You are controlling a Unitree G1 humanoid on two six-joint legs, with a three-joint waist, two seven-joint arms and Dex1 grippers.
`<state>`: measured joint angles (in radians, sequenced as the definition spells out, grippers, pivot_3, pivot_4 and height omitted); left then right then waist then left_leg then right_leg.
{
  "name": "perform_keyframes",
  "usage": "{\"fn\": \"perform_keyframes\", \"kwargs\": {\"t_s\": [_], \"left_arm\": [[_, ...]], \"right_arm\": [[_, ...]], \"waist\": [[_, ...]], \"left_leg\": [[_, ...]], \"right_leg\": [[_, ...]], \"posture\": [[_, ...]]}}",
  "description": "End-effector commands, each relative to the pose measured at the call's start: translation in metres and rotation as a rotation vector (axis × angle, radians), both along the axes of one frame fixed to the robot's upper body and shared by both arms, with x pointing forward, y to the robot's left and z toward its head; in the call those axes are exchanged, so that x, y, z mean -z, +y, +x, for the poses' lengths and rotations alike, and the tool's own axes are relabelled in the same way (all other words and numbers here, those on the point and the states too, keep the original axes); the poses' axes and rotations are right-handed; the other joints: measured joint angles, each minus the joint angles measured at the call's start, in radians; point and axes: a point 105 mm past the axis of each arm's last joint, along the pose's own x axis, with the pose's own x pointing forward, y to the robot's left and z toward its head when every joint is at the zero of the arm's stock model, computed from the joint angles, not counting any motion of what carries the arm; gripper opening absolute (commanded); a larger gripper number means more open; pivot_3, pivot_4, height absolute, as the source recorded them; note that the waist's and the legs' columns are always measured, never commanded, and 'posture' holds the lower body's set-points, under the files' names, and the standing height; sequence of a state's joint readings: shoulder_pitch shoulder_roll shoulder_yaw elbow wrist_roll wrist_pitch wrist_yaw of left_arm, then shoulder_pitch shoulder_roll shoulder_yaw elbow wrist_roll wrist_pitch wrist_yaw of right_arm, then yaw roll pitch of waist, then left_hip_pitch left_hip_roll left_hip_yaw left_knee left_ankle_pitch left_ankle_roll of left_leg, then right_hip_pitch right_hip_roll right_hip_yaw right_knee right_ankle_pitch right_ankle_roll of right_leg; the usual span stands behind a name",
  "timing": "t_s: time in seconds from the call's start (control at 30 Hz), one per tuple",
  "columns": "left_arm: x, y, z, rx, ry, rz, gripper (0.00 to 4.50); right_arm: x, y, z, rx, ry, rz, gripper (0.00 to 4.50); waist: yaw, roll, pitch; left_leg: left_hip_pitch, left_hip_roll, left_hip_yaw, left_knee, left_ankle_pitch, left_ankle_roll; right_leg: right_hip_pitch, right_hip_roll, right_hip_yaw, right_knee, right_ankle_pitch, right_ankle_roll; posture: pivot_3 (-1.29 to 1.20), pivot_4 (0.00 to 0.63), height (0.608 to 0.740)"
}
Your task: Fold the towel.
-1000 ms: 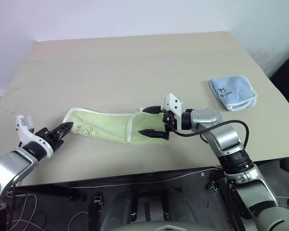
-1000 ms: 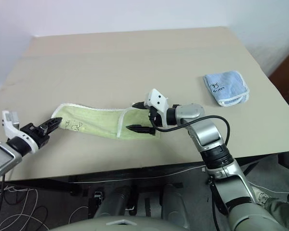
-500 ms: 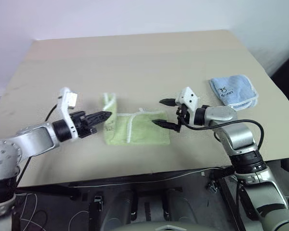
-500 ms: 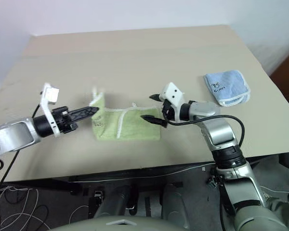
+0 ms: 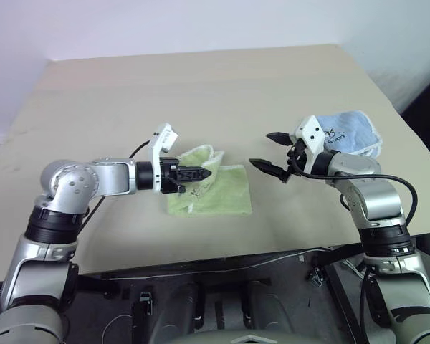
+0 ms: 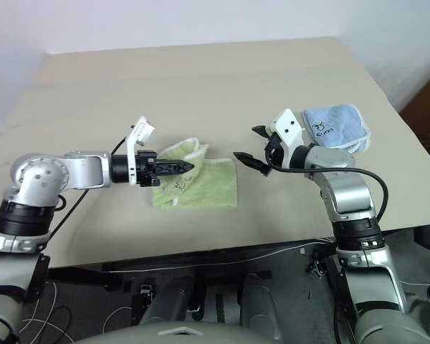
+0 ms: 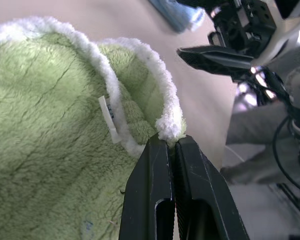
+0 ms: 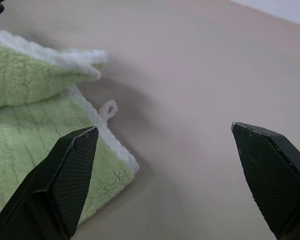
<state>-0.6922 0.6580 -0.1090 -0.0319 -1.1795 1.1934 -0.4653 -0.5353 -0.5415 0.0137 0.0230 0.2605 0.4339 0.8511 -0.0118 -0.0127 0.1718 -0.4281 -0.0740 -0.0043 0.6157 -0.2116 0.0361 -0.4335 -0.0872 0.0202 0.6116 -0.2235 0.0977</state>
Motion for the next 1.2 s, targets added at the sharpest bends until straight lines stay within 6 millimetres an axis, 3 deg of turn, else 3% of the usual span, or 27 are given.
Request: {"fn": "perform_keyframes", "kwargs": {"t_s": [0.03, 0.27, 0.93, 1.03, 1.2], "left_arm": [[-0.008, -0.011, -0.008, 0.099, -0.023, -0.002, 0.05], [-0.008, -0.029, -0.018, 0.198, -0.002, 0.016, 0.05], [0.01, -0.058, -0.007, 0.16, 0.001, 0.026, 0.05], [0.008, -0.059, -0.007, 0.156, -0.006, 0.005, 0.75], [-0.001, -0.056, -0.01, 0.164, -0.02, -0.032, 2.45]], "right_arm": [[-0.015, -0.003, -0.002, 0.021, -0.056, 0.022, 4.5], [-0.013, -0.009, 0.002, 0.067, -0.068, 0.017, 4.5], [-0.01, -0.012, 0.008, 0.113, -0.077, 0.006, 4.5], [-0.008, -0.012, 0.008, 0.115, -0.078, -0.006, 4.5], [-0.01, -0.012, 0.01, 0.116, -0.079, 0.002, 4.5]], "waist": [[0.0, 0.0, 0.0], [0.001, 0.0, 0.0], [0.001, 0.0, 0.0], [0.001, 0.0, 0.0], [0.001, 0.0, 0.0]], "left_leg": [[0.0, 0.0, 0.0, 0.0, 0.0, 0.0], [0.0, 0.0, 0.0, 0.001, 0.0, 0.0], [0.0, 0.0, -0.001, 0.006, 0.001, 0.001], [0.0, 0.0, -0.001, 0.007, 0.0, 0.001], [0.0, 0.0, -0.001, 0.008, 0.0, 0.001]], "right_leg": [[0.0, 0.0, 0.0, 0.0, 0.0, 0.0], [0.0, 0.0, 0.0, 0.001, 0.0, 0.0], [0.002, 0.0, -0.001, 0.003, 0.0, 0.001], [0.002, 0.0, -0.001, 0.003, 0.0, 0.001], [0.003, 0.0, -0.001, 0.004, 0.001, 0.001]], "posture": [[0.0, 0.15, 0.74], [0.0, 0.15, 0.74], [0.0, 0.15, 0.74], [0.0, 0.15, 0.74], [0.0, 0.15, 0.74]]}}
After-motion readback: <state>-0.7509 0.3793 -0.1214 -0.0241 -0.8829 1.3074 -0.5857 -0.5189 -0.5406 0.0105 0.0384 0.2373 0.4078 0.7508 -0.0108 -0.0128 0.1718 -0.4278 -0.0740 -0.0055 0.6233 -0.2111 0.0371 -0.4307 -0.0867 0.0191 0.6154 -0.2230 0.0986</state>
